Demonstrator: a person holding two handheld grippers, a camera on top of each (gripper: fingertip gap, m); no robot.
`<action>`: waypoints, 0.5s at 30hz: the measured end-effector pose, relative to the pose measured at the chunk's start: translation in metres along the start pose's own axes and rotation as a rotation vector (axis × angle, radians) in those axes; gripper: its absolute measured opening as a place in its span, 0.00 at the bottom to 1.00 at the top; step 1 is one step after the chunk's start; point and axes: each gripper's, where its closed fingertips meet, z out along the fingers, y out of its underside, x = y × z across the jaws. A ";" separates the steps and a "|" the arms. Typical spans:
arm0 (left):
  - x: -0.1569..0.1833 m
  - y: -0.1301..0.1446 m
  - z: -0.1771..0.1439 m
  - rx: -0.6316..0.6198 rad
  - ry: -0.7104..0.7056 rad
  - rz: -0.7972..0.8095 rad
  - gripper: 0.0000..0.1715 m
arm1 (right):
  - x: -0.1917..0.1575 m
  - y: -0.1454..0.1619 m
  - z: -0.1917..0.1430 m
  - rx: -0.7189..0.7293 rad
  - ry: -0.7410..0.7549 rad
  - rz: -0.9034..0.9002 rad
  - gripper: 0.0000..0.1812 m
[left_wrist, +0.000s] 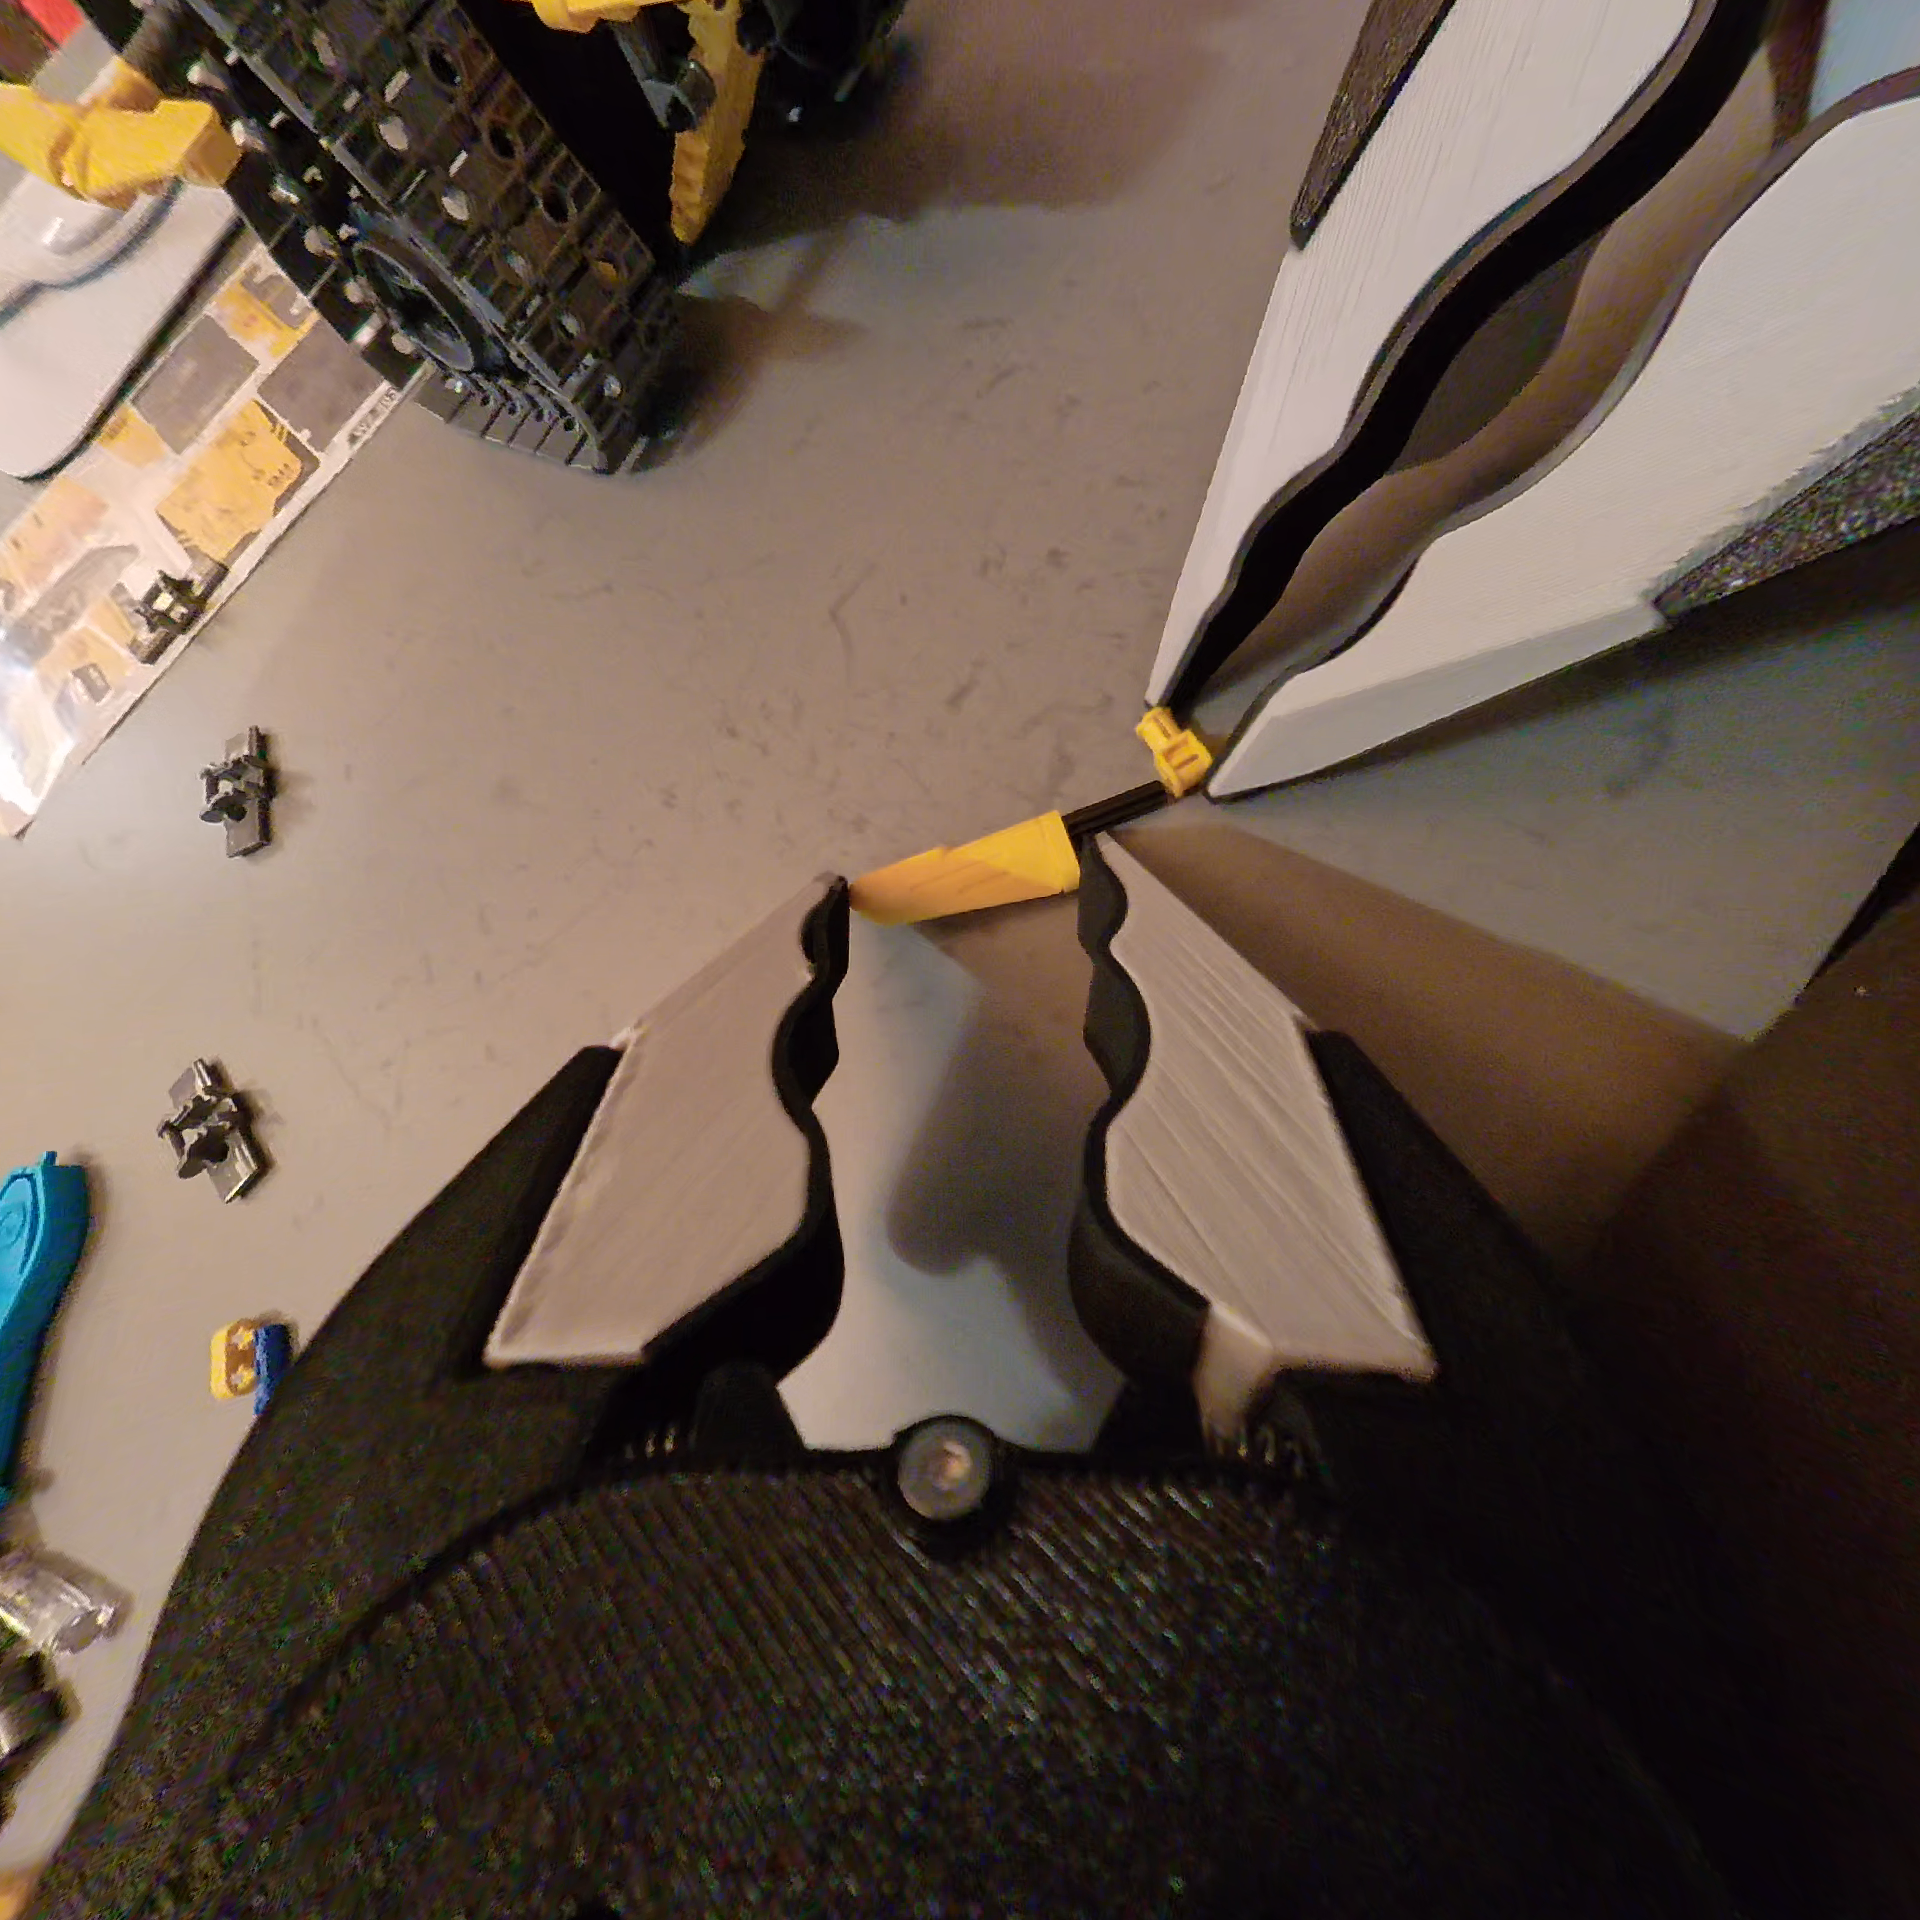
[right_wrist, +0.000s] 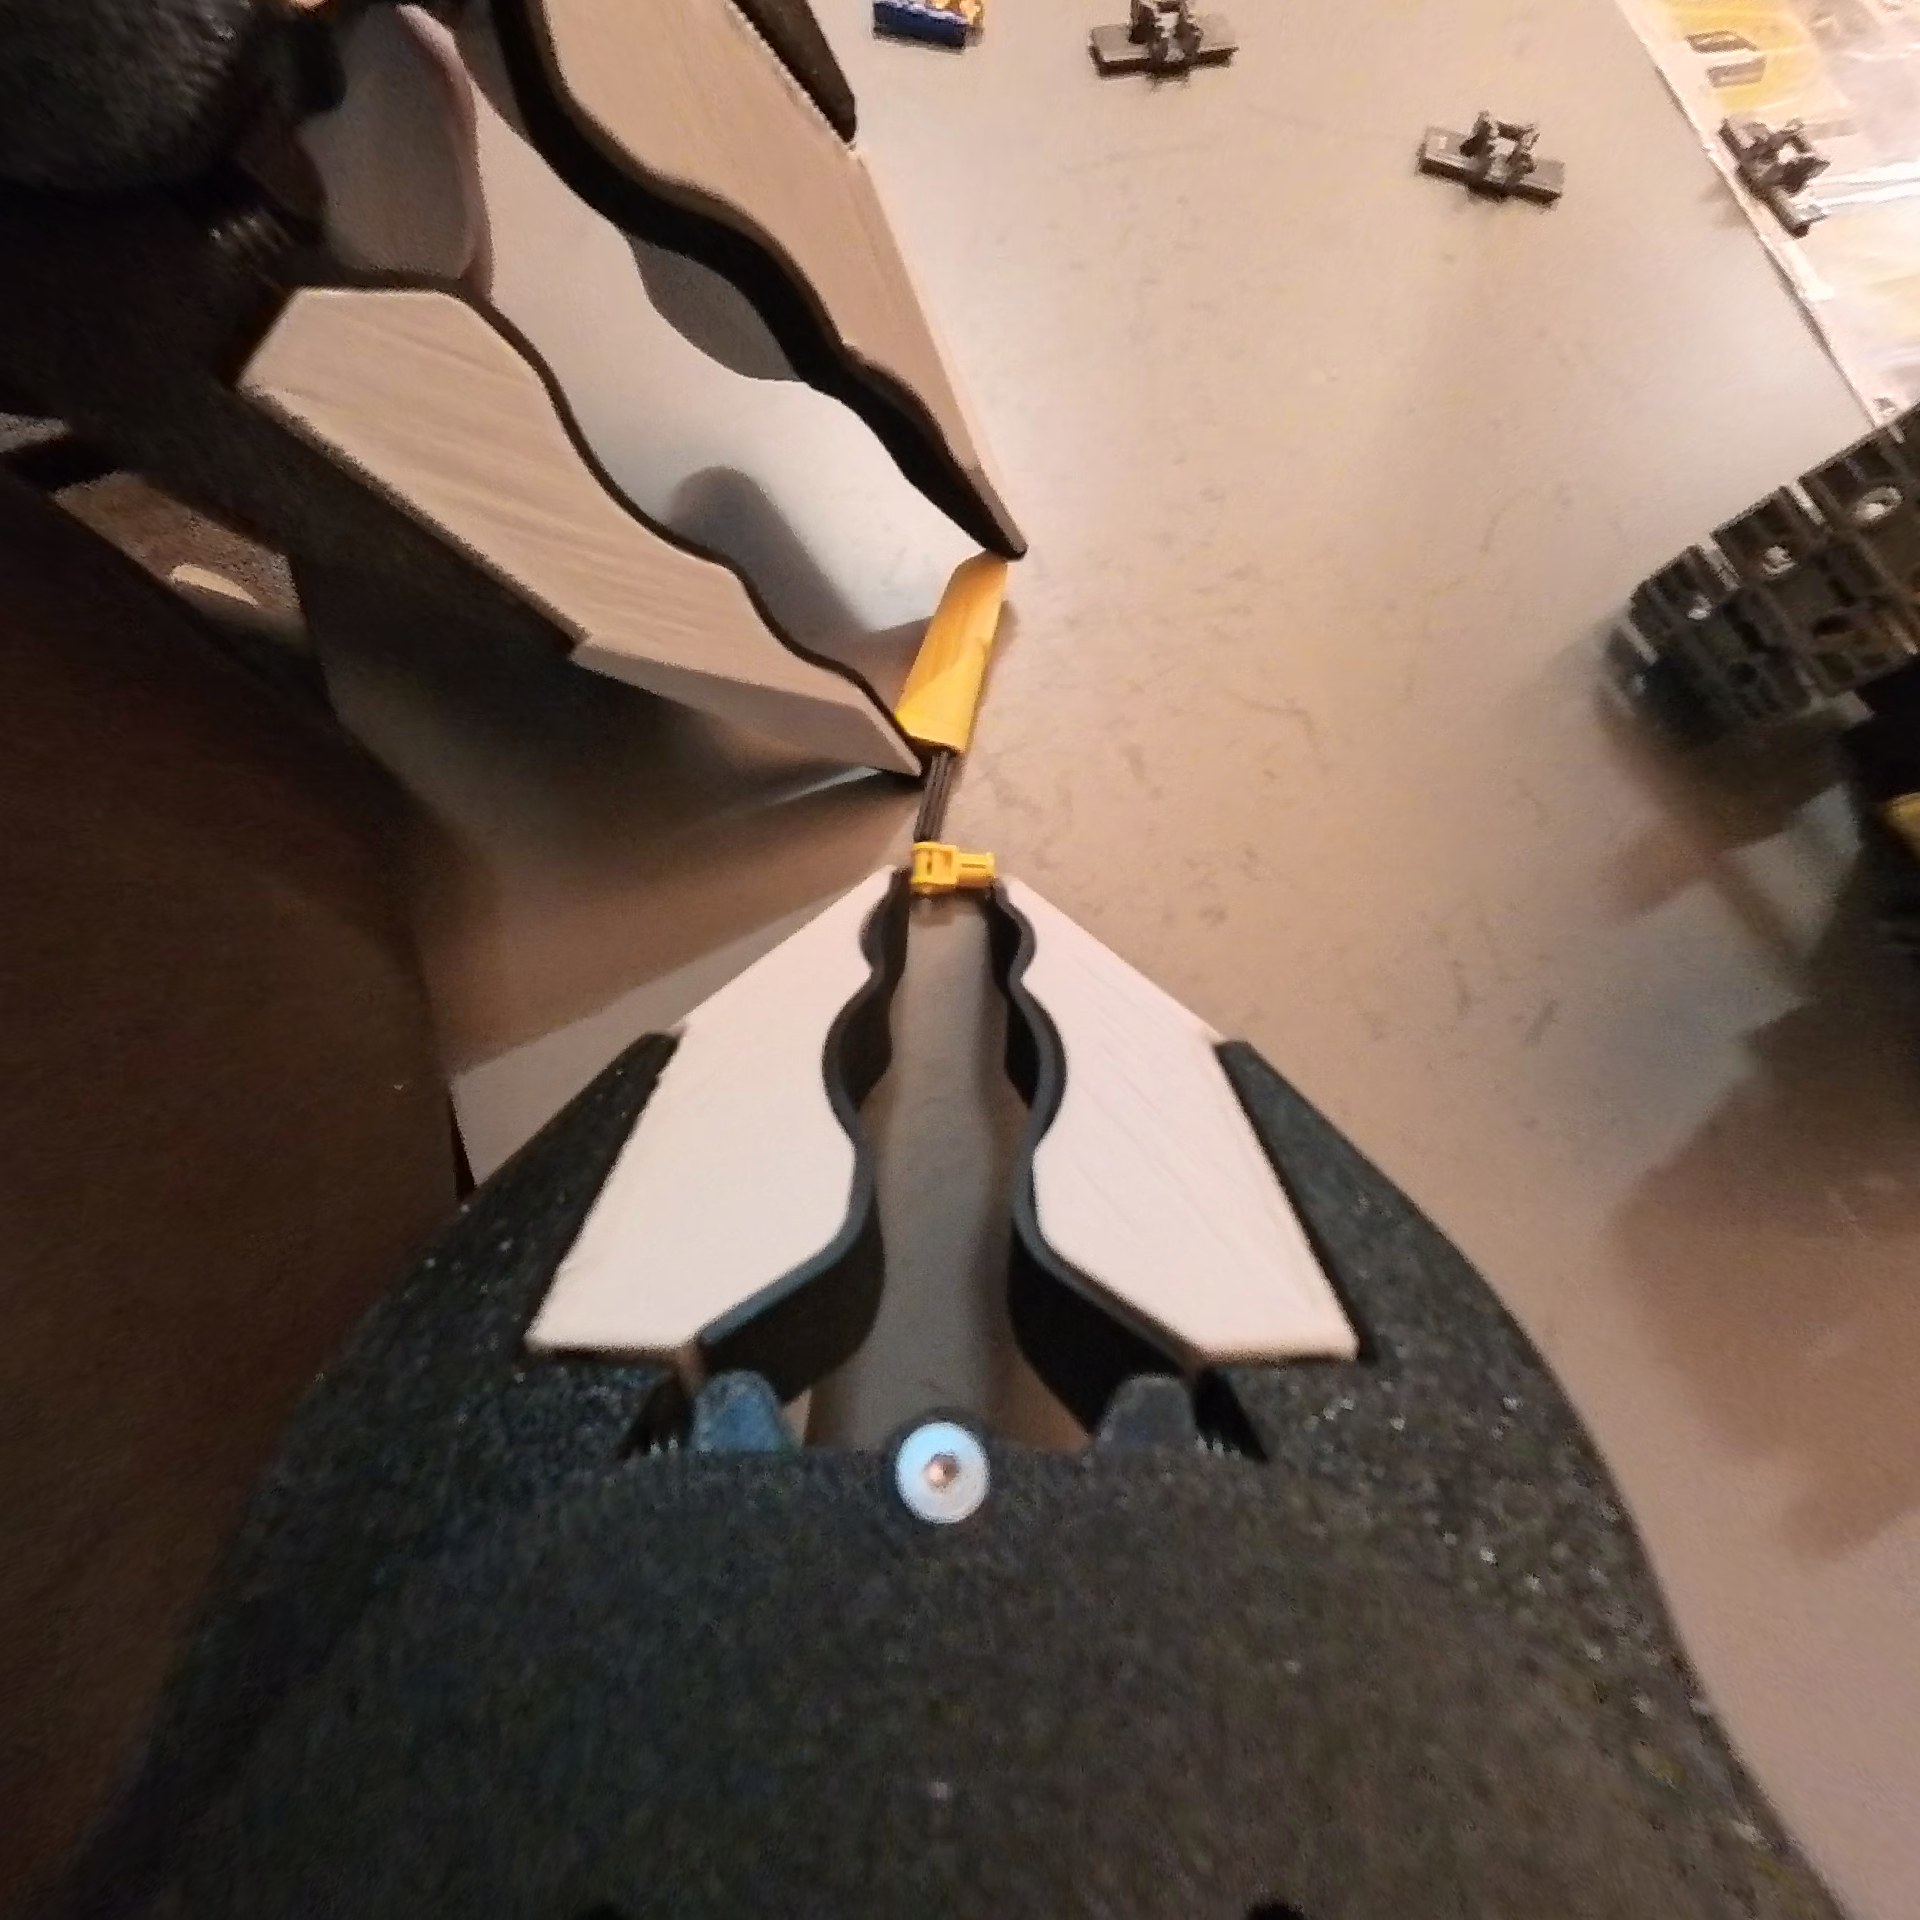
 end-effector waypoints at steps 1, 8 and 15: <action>0.000 0.000 0.000 -0.001 -0.009 0.000 0.25 | 0.000 0.000 0.000 -0.001 0.008 0.004 0.08; -0.001 0.000 -0.001 -0.005 -0.037 -0.004 0.25 | 0.000 -0.001 0.001 -0.002 -0.003 0.065 0.08; -0.001 0.001 0.001 -0.019 -0.001 -0.064 0.25 | 0.001 -0.001 0.001 0.001 -0.022 0.120 0.08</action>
